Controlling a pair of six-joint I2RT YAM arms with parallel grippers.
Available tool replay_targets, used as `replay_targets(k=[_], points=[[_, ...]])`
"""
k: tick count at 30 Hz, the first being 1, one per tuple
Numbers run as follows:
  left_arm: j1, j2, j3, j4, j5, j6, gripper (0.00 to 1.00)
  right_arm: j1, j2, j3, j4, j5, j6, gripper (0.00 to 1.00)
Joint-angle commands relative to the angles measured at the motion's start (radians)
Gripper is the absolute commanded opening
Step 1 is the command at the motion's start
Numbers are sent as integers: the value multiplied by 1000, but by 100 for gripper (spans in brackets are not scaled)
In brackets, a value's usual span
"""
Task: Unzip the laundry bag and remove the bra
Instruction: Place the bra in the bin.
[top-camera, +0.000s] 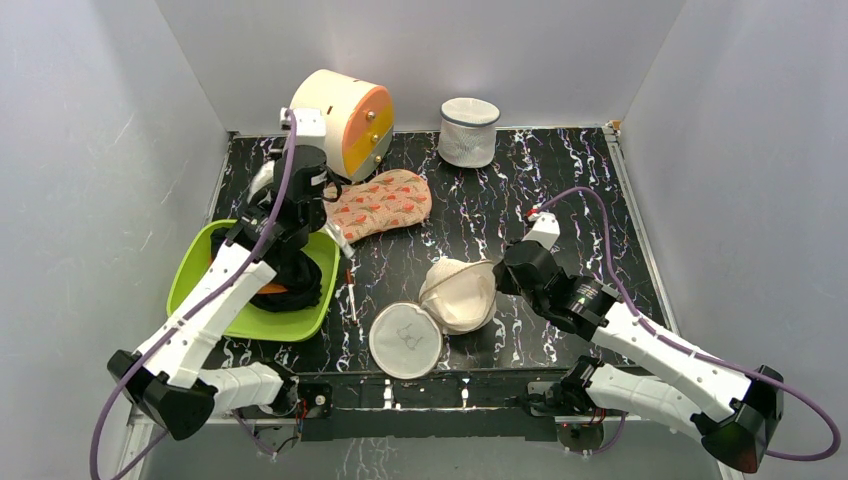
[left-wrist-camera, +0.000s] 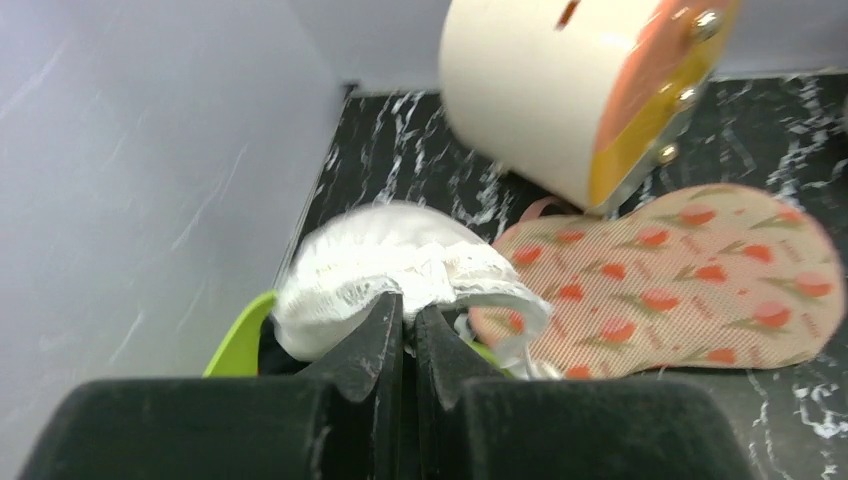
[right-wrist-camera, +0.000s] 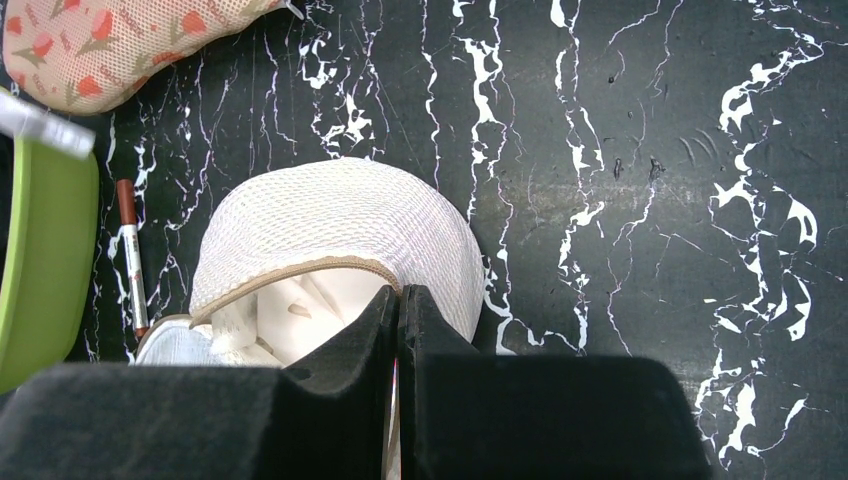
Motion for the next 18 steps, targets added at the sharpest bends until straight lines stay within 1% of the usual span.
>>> replay_targets(k=[1,3,5,8,10,14,16,18], points=[[26,-130,-68,-102,-178,-167,0,-2,-24,46,15,28,-13,0],[28,-189,-97,-209,-234,-300,0,-2,-17,53,14,23,-16,0],[28,-244,-128,-300,-250,-405,0,-2,-8,60,10,19,-19,0],[29,-324,-158,-399,-256,-485,0,-2,3,61,14,11,-21,0],[28,-362,-151,-435,-251,-477,0,-2,8,59,18,6,-22,0],[29,-376,-91,-590,-267,-513,0,-2,19,49,42,-11,-20,0],[28,-381,-75,-612,-285,-486,0,-2,25,46,52,-20,-18,0],[28,-398,-69,-598,-305,-425,0,-2,35,46,56,-30,-18,0]])
